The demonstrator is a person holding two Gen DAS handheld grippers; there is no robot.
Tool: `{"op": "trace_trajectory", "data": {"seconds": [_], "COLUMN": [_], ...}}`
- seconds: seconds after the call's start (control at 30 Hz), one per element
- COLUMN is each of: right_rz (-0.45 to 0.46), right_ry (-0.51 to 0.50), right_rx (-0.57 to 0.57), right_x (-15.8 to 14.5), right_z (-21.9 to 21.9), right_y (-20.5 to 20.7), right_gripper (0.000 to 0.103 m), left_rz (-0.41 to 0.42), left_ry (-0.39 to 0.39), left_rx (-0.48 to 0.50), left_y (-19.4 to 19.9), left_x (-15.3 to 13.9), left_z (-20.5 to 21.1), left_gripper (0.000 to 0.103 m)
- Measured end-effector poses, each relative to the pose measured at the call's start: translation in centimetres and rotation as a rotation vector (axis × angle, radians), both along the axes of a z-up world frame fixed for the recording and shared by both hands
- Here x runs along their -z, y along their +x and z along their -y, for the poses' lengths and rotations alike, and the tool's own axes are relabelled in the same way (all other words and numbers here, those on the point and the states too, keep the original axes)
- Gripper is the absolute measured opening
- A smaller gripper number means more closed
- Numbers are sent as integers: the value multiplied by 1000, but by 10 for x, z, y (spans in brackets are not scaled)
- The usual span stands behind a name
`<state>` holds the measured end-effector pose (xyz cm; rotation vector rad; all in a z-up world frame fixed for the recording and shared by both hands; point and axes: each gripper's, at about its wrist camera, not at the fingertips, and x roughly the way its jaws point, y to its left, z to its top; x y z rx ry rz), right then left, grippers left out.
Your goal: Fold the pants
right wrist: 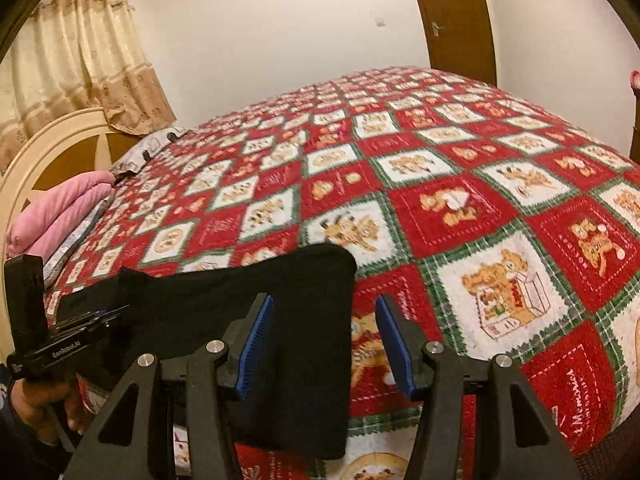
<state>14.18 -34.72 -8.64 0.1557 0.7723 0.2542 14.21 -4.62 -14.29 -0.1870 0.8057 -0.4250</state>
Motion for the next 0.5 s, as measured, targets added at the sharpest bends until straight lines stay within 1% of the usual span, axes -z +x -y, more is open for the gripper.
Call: {"op": "trace_trajectory", "data": {"seconds": [0.1, 0.17, 0.27, 0.37, 0.4, 0.43, 0.5], "right_rz": [41, 42, 8, -63, -81, -80, -67], "right_ry": [9, -13, -82, -181, -204, -218, -239], "right_rx": [-41, -84, -156, -175, -174, -172, -179], "right_x": [-5, -5, 5, 23, 29, 33, 35], "right_z": [-8, -18, -37, -49, -49, -49, -49], "right_y": [-6, -9, -11, -8, -8, -8, -9], "right_gripper": [55, 56, 56, 57, 57, 57, 57], "left_rz": [-6, -23, -49, -48, -45, -44, -32], "left_ry": [-30, -22, -13, -16, -16, -8, 6], "left_rx": [-32, -42, -58, -64, -65, -62, -52], "left_y": [-5, -3, 0, 2, 2, 3, 2], "left_x": [-2, 2, 13, 18, 19, 19, 19], "left_z": [-18, -21, -23, -23, -23, -23, -22], "left_gripper": [11, 11, 11, 12, 14, 18, 19]}}
